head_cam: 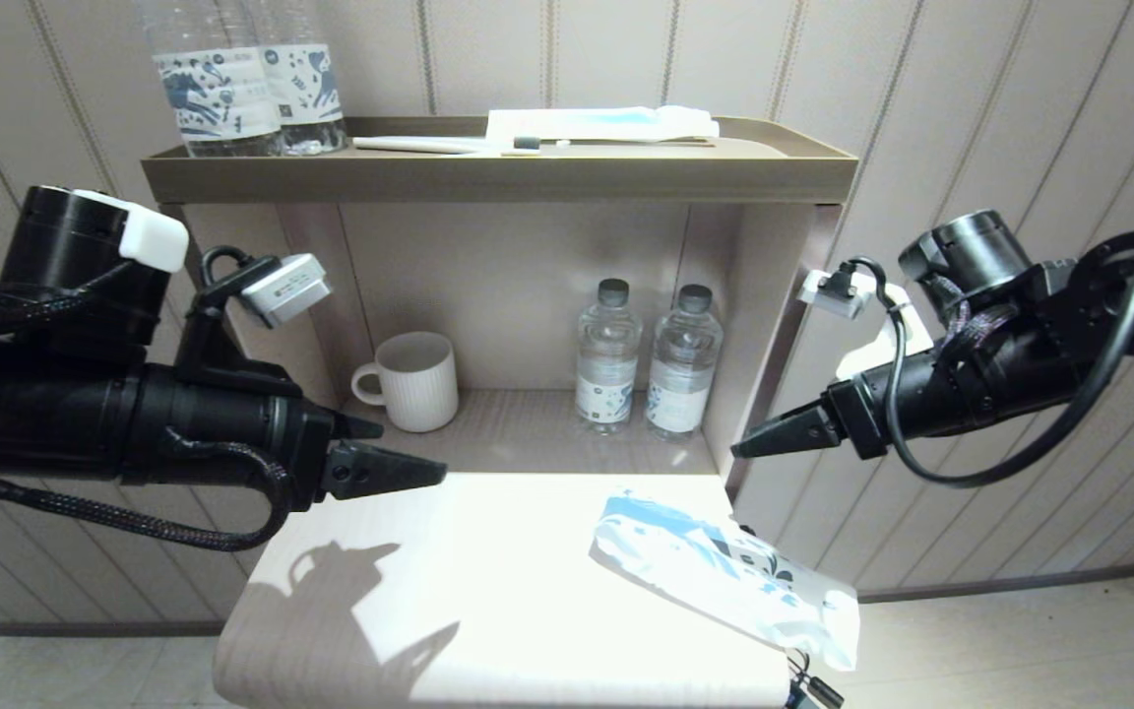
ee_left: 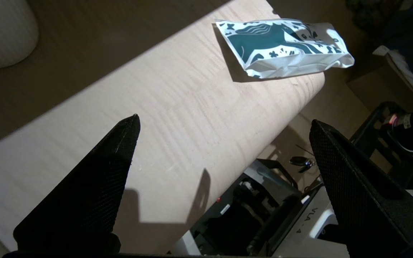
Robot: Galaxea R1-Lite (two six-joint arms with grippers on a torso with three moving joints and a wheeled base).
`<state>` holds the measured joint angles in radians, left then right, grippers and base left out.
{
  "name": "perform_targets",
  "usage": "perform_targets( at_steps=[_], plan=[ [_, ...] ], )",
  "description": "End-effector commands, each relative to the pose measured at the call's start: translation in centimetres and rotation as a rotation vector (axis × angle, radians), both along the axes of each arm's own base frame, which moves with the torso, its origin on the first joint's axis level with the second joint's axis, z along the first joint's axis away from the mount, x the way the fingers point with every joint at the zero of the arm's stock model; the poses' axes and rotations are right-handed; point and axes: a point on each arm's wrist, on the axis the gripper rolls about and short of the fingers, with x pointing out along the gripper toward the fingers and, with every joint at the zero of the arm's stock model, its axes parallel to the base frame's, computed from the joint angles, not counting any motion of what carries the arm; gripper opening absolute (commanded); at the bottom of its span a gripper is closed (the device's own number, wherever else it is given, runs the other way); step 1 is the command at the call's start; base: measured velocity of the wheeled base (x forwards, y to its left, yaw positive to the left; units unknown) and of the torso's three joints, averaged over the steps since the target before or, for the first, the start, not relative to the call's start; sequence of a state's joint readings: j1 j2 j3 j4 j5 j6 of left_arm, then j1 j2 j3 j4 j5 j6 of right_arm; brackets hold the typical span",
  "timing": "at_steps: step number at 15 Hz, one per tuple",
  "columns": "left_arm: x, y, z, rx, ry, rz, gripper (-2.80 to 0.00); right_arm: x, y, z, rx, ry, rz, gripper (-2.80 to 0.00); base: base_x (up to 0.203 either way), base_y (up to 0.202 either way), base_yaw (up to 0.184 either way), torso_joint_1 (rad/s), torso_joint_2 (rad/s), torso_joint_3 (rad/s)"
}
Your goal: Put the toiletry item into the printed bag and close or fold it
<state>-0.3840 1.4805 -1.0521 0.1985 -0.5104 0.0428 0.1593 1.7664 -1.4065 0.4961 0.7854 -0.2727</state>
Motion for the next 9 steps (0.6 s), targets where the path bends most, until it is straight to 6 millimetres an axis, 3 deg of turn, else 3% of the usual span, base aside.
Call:
perform_targets(
  at_steps=[1, 4, 5, 9],
  plan=[
    [-1.3, 0.9, 0.6, -0.013, -0.025, 0.017, 0.0, -0.2, 0.4, 0.7, -0.001, -0.021, 0.009, 0.0, 0.0, 0.0, 0.0, 0.0, 0.0, 0.0],
    [-2.5, 1.5, 1.5, -0.043, -0.038, 0.041, 0.0, -2.4, 0.0, 3.1, 0.012, -0.091, -0.002, 0.0, 0.0, 0.0, 0.0, 0.0, 0.0, 0.0],
    [-3.2, 1.8, 1.9, -0.047, -0.052, 0.055, -2.8, -3.7, -0.3, 4.0, 0.013, -0.116, -0.015, 0.0, 0.0, 0.0, 0.0, 0.0, 0.0, 0.0],
    [-8.1, 3.9, 2.5, -0.027, -0.078, 0.15, -2.8, -10.8, -1.7, 5.9, -0.042, -0.22, -0.1, 0.0, 0.0, 0.0, 0.0, 0.0, 0.0, 0.0]
  ],
)
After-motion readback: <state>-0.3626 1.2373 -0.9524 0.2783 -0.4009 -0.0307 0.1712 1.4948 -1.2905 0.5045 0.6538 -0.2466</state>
